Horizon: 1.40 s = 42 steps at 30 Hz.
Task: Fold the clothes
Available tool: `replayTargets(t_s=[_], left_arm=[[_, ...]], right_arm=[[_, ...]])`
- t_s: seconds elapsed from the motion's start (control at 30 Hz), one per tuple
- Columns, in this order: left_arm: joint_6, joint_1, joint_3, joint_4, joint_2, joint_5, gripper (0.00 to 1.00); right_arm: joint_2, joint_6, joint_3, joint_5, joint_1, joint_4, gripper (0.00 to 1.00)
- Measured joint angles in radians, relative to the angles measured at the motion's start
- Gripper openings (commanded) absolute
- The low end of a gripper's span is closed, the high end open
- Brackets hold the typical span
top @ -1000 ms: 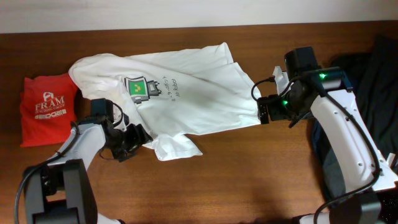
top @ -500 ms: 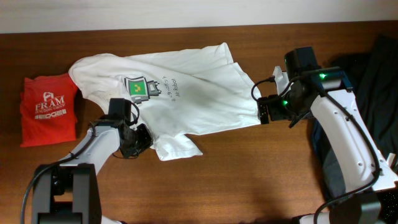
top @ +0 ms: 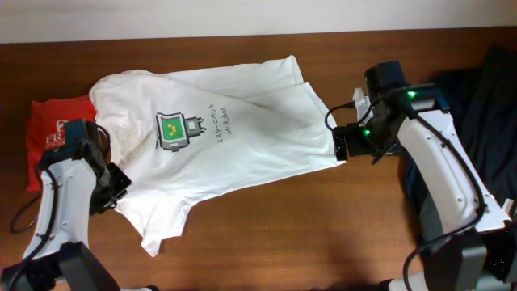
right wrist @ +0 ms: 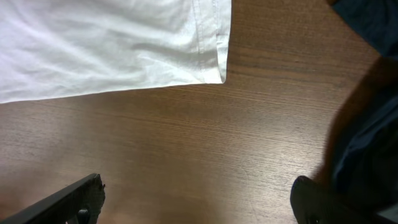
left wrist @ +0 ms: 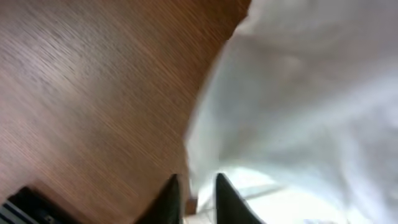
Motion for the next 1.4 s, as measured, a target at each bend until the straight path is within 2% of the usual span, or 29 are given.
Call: replayTargets(t_s=[0.03, 0.07, 0.2, 0.27, 0.3, 0.37, 0.4, 0.5, 0.57, 0.6, 0.63, 0.77, 0.87, 0.93, 1.07, 1.3, 1.37, 1.4], left_arm=[[0.010, 0.000, 0.000, -0.006, 0.000, 0.008, 0.92], [0.026, -0.002, 0.000, -0.043, 0.000, 0.033, 0.96], [0.048, -0.002, -0.002, -0.113, 0.000, 0.047, 0.94], [0.053, -0.002, -0.050, -0.076, 0.000, 0.051, 0.82], [0.055, -0.002, -0.092, -0.006, -0.003, 0.051, 0.78], [0.057, -0.002, -0.190, 0.154, -0.001, 0.063, 0.54], [0.056, -0.002, -0.220, 0.207, 0.002, 0.074, 0.53], [0.056, -0.002, -0.336, 0.394, 0.003, 0.147, 0.31], [0.060, -0.002, -0.350, 0.433, -0.006, 0.146, 0.19], [0.063, -0.002, -0.353, 0.441, -0.008, 0.147, 0.03], [0.072, -0.002, -0.354, 0.454, -0.008, 0.147, 0.00], [0.105, -0.002, -0.354, 0.458, -0.008, 0.166, 0.00], [0.172, -0.002, -0.330, 0.303, -0.048, 0.225, 0.00], [0.200, -0.002, -0.293, 0.245, -0.156, 0.303, 0.00], [0.214, -0.002, -0.280, 0.239, -0.327, 0.376, 0.00], [0.214, -0.002, -0.280, 0.227, -0.334, 0.382, 0.00], [0.214, -0.002, -0.280, 0.226, -0.334, 0.382, 0.00], [0.214, -0.002, -0.280, 0.227, -0.334, 0.382, 0.00]], right_arm=[[0.002, 0.002, 0.000, -0.003, 0.000, -0.003, 0.99], [0.002, 0.003, 0.000, -0.005, 0.000, -0.003, 0.99], [0.003, 0.005, 0.000, -0.006, 0.000, -0.003, 0.99], [0.003, 0.005, 0.000, -0.006, 0.000, -0.007, 0.99], [0.003, 0.004, 0.000, -0.006, 0.000, -0.006, 0.99], [0.004, 0.005, 0.000, -0.006, 0.000, -0.010, 0.99], [0.004, 0.005, 0.000, -0.006, 0.000, -0.011, 0.99], [0.004, 0.004, 0.000, -0.006, 0.000, -0.011, 0.99], [0.004, 0.005, 0.000, -0.006, 0.000, -0.011, 0.99], [0.004, 0.005, 0.000, -0.006, 0.000, -0.011, 0.99], [0.004, 0.005, 0.000, -0.006, 0.000, -0.011, 0.99], [0.004, 0.005, 0.000, -0.006, 0.000, -0.011, 0.99], [0.013, 0.016, 0.000, -0.006, 0.000, -0.010, 0.99], [0.055, 0.040, 0.000, -0.018, 0.000, -0.008, 0.98], [0.224, 0.087, 0.000, -0.095, 0.000, 0.037, 0.88], [0.407, 0.273, 0.000, -0.082, 0.000, 0.160, 0.81], [0.424, 0.298, 0.000, -0.076, 0.000, 0.179, 0.74], [0.431, 0.307, 0.000, -0.074, 0.000, 0.194, 0.66]])
